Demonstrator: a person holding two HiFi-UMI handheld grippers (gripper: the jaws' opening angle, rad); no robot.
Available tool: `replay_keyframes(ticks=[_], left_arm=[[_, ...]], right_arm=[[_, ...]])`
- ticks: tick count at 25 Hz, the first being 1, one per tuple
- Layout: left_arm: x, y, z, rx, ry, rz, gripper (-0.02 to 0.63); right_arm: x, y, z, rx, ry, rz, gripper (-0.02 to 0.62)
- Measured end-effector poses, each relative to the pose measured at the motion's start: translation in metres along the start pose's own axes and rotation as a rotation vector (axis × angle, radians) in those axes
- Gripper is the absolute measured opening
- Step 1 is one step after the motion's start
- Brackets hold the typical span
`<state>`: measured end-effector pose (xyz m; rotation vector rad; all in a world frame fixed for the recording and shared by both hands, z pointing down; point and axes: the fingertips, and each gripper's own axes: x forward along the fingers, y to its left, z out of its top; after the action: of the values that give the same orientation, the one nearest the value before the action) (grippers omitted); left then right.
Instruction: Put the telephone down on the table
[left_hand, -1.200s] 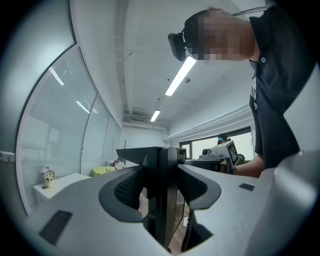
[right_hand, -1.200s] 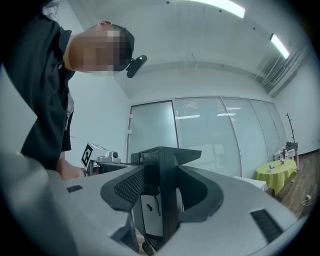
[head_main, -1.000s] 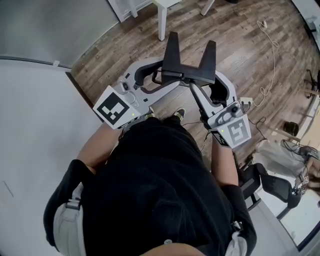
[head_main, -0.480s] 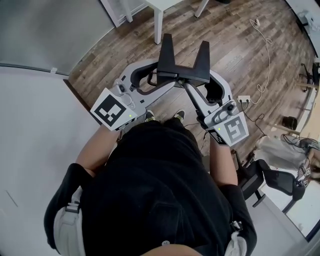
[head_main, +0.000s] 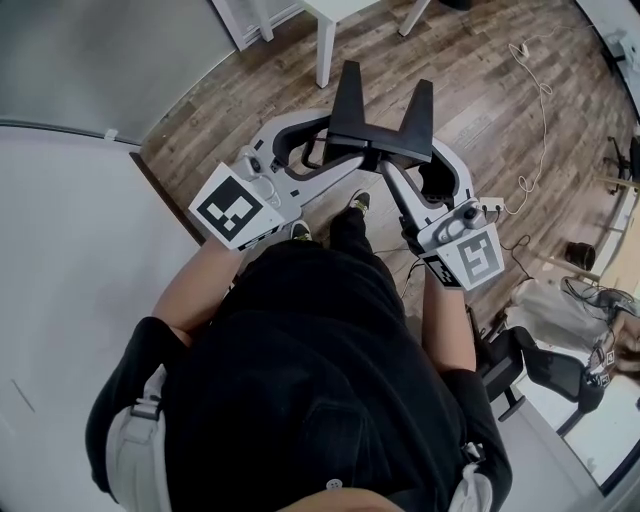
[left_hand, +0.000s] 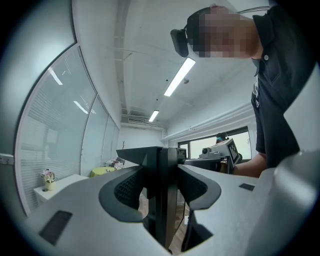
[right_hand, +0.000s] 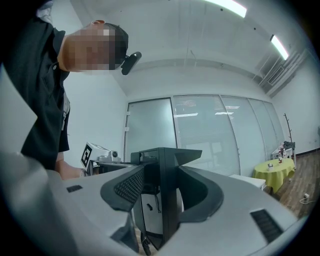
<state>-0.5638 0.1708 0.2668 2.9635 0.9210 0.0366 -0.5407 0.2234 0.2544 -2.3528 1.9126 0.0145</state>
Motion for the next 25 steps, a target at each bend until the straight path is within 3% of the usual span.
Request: replay_keyframes(ticks=[25], left_arm=[[0.180,0.071,0.004,0.005,0.030,0.086,0.215]], right_arm=[[0.000,-0.198,0.016,0.015,-0.022,0.091,0.226]])
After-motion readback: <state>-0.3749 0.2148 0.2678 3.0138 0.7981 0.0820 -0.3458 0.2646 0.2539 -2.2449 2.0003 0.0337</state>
